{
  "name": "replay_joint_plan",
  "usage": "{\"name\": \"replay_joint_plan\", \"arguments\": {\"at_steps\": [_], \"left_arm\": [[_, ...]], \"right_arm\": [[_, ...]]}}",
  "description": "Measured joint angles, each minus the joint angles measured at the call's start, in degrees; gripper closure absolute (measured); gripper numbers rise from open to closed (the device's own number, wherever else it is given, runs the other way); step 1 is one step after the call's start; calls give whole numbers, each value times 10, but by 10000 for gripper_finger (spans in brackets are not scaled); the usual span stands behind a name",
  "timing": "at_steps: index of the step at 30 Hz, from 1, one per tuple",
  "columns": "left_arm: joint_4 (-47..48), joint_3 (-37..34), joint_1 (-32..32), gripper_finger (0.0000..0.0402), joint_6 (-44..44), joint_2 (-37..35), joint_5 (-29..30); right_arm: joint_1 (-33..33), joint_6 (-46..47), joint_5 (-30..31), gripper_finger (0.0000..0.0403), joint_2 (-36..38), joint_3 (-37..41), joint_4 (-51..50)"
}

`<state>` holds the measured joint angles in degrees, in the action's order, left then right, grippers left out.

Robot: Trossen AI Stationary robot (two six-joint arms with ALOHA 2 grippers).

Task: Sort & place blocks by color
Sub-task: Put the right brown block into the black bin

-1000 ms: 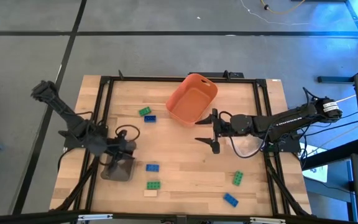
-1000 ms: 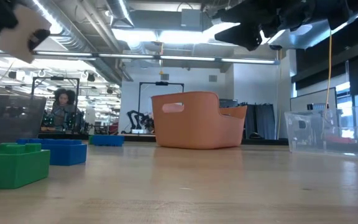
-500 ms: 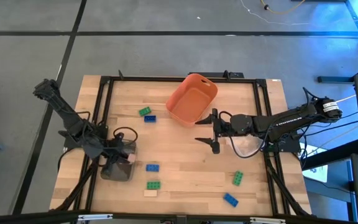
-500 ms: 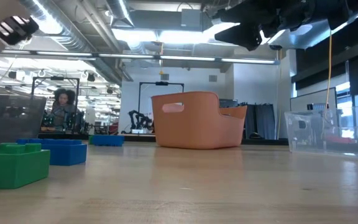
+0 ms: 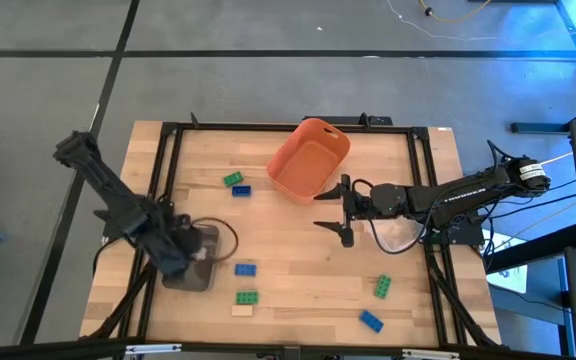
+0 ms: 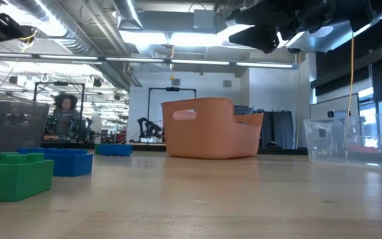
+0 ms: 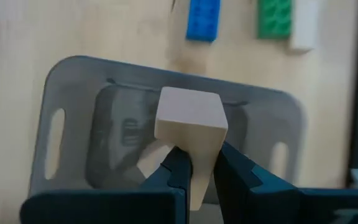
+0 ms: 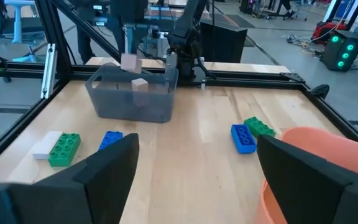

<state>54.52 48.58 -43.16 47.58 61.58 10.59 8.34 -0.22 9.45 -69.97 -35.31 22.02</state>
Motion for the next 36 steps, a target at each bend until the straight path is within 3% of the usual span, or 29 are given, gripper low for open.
{"name": "replay_joint_plan", "arguments": {"at_steps": [10, 22, 36], "left_arm": [[3, 0, 9, 360, -75, 94, 55], [108, 0, 48, 359, -120, 98, 101], [80, 0, 50, 358, -86, 98, 48]], "right_arm": [[0, -3, 0, 75, 0, 0, 0], [0, -3, 0, 75, -1, 0, 0], [0, -13, 30, 75, -1, 0, 0]]}}
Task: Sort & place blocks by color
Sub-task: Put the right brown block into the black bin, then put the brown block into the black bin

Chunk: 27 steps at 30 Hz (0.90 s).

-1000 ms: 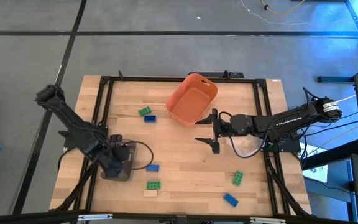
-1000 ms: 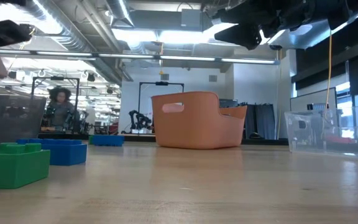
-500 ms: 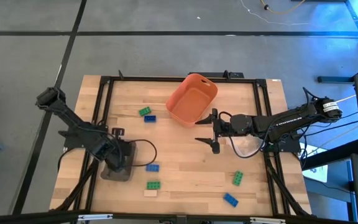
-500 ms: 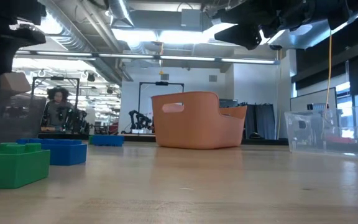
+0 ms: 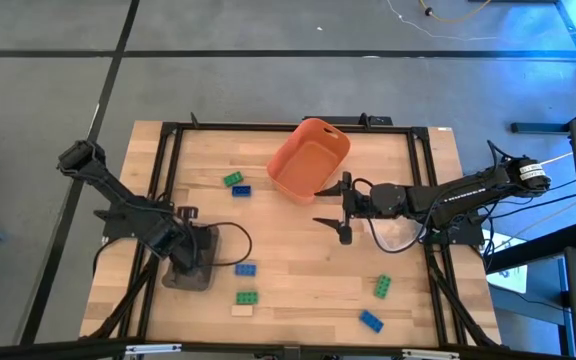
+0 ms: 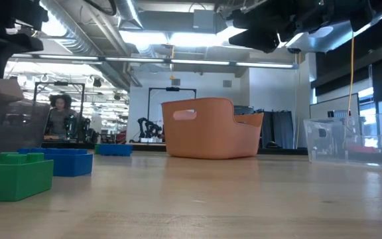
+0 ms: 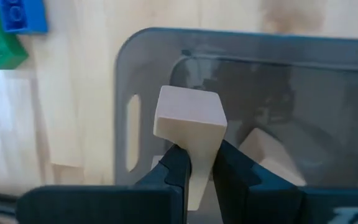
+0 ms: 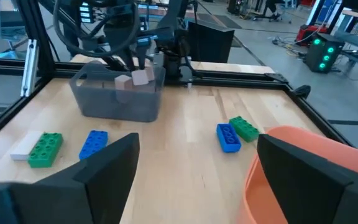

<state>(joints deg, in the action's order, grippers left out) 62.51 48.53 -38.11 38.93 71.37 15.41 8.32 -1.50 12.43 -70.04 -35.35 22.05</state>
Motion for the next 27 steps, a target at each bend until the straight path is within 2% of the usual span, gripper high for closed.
{"name": "replay_joint_plan", "arguments": {"at_steps": [8, 19, 27], "left_arm": [[-18, 0, -3, 349, 12, 0, -3], [-15, 0, 9, 270, 10, 0, 1], [-2, 0, 21, 235, 4, 0, -1]], "right_arm": [[0, 15, 0, 75, 0, 0, 3], [0, 26, 0, 75, 0, 0, 6], [0, 14, 0, 75, 0, 0, 9]]}}
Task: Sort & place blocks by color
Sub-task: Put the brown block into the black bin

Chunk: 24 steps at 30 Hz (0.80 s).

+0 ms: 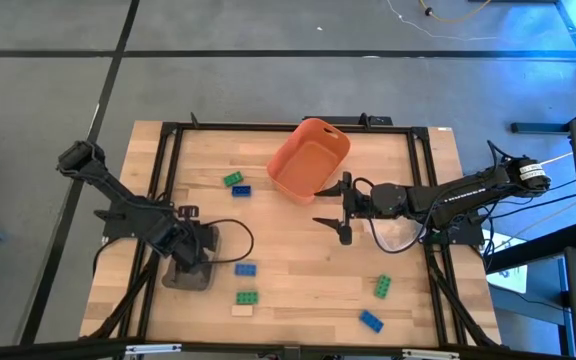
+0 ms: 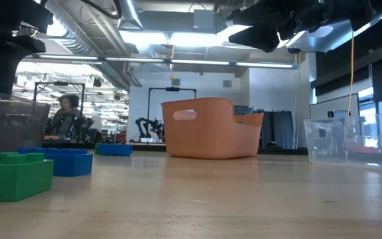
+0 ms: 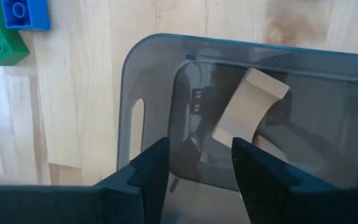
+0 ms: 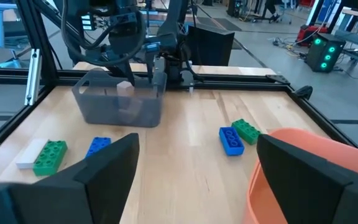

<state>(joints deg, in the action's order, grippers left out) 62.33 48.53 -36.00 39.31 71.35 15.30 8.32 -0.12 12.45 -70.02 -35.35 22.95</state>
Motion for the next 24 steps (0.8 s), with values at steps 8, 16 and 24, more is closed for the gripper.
{"name": "replay_joint_plan", "arguments": {"at_steps": [8, 16, 24], "left_arm": [[1, 33, 18, 233, -15, -10, -23], [-30, 109, 18, 233, -95, -10, 55], [-119, 114, 18, 233, -148, -10, 105]], "right_arm": [[0, -4, 0, 75, 0, 0, 12], [0, -4, 0, 75, 0, 0, 13], [0, -5, 0, 75, 0, 0, 13]]}}
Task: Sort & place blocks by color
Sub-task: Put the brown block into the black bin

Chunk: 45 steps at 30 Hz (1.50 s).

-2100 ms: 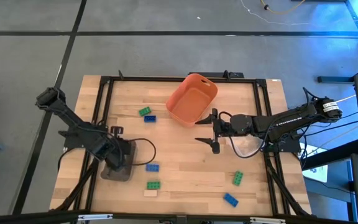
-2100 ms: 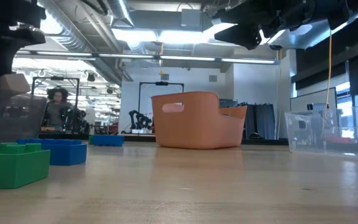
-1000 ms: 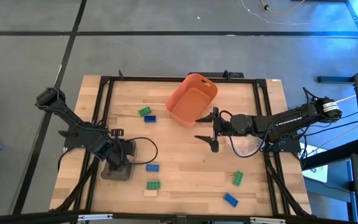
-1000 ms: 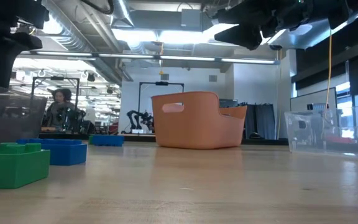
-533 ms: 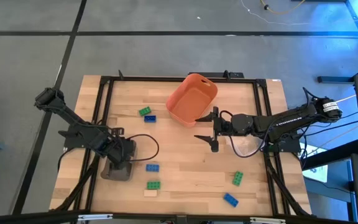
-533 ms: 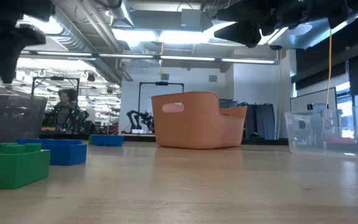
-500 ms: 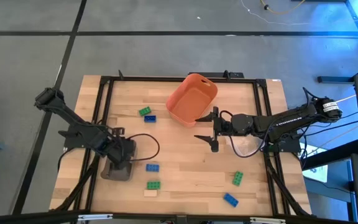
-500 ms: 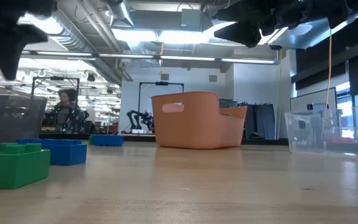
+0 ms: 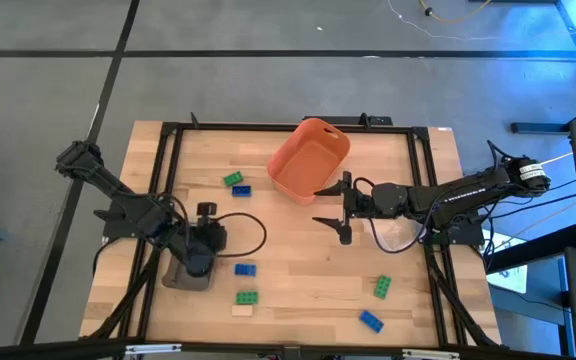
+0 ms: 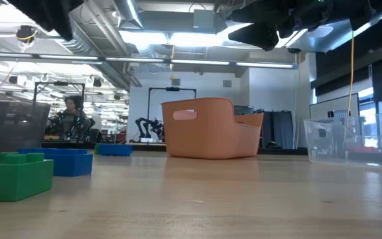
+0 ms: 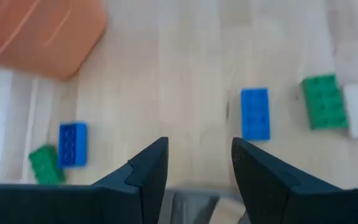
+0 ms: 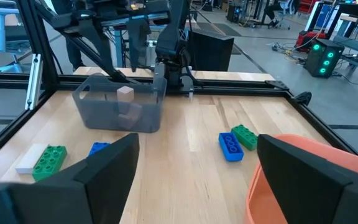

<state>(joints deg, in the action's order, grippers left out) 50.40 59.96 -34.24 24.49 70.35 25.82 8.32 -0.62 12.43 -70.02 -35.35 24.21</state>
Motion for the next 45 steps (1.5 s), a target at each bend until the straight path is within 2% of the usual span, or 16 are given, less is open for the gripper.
{"name": "replay_joint_plan", "arguments": {"at_steps": [5, 10, 14, 20, 26, 33, 37, 41, 45], "left_arm": [[-72, 0, 0, 233, -42, 0, -10], [-146, 0, 0, 233, -50, 14, -44], [-192, 8, 2, 233, -71, 62, -96], [-164, 57, -5, 233, -72, 167, -130], [-177, 90, -57, 233, -55, 260, -186], [-210, 124, -118, 233, -48, 346, -156], [-221, 126, -121, 233, -9, 382, -142], [-222, 126, -115, 233, 18, 400, -99], [-219, 126, -110, 233, 27, 410, -102]], "right_arm": [[1, 2, -4, 75, 0, 0, 0], [2, 3, -4, 75, 0, 0, 0], [1, 3, -4, 75, 1, 0, 0], [1, 2, -4, 75, 13, 0, 0], [2, 3, -5, 75, 17, 0, -4], [9, 5, -5, 75, 17, 0, -5], [23, 5, -6, 75, 17, 0, -5], [33, 6, -5, 75, 17, 0, -4], [39, 6, -5, 75, 17, 0, 0]]}}
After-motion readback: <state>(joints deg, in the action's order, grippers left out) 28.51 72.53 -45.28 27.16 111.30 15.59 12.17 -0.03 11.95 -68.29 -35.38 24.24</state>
